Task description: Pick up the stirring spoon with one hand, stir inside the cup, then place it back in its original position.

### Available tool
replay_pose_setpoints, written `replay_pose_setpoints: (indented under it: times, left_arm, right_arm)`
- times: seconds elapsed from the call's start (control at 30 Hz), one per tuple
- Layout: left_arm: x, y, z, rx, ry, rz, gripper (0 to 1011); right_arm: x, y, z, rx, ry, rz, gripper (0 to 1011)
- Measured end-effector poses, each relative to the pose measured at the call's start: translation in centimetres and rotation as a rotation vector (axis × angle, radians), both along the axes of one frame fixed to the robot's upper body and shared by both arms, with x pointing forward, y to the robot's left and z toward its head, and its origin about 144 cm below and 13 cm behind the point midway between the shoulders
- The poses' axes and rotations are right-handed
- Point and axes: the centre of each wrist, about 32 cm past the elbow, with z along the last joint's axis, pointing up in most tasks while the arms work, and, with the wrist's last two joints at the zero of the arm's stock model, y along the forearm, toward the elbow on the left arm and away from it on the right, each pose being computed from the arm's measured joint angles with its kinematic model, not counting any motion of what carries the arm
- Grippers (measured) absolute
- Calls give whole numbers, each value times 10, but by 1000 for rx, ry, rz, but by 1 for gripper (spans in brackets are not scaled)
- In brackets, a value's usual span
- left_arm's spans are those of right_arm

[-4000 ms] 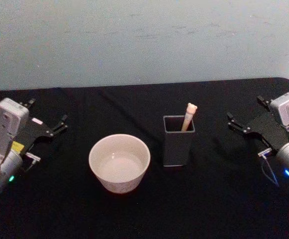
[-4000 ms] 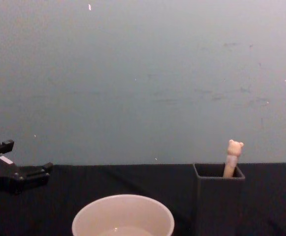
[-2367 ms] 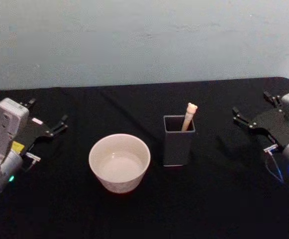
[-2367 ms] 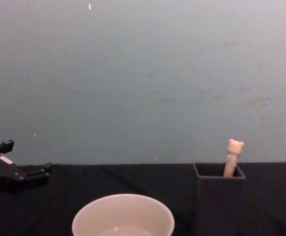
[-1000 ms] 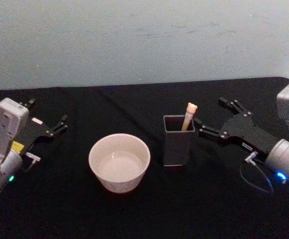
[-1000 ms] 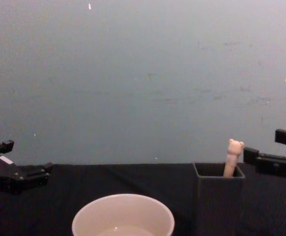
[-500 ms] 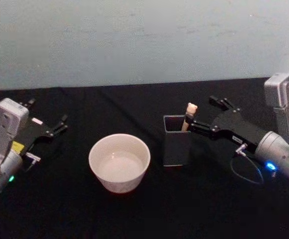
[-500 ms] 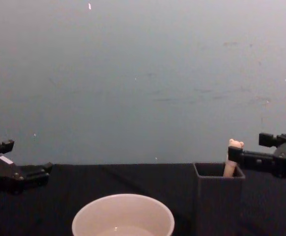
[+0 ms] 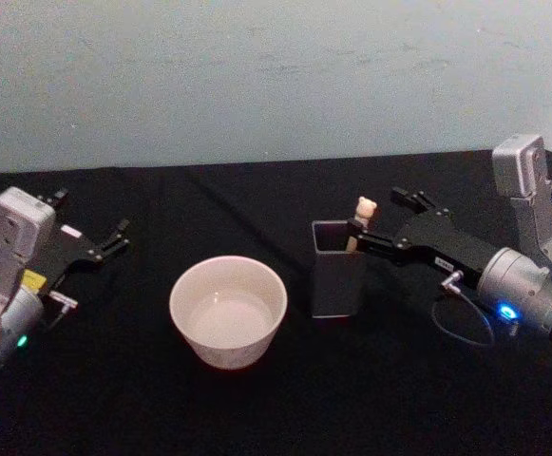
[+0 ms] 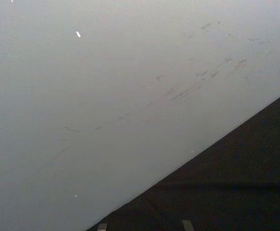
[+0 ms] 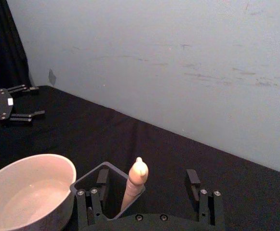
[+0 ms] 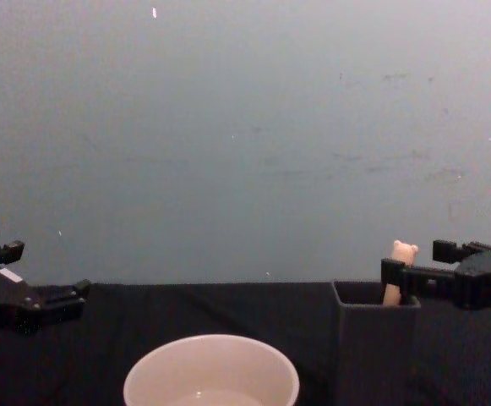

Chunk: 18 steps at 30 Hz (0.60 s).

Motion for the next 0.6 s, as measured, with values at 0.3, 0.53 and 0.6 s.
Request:
replay_pose_setpoints:
  times: [0.3, 0.53, 0.6]
  left_arm:
    - [0, 0, 0, 0, 0, 0, 1001]
    - [0, 0, 0, 0, 0, 0, 1001]
    - [0, 0, 0, 0, 0, 0, 1001]
  right_arm:
    - [3, 1, 1, 9, 18, 5, 1002]
    - [3, 0, 1, 8, 17, 5, 1002]
    - [3, 0, 1, 8, 17, 4, 1002]
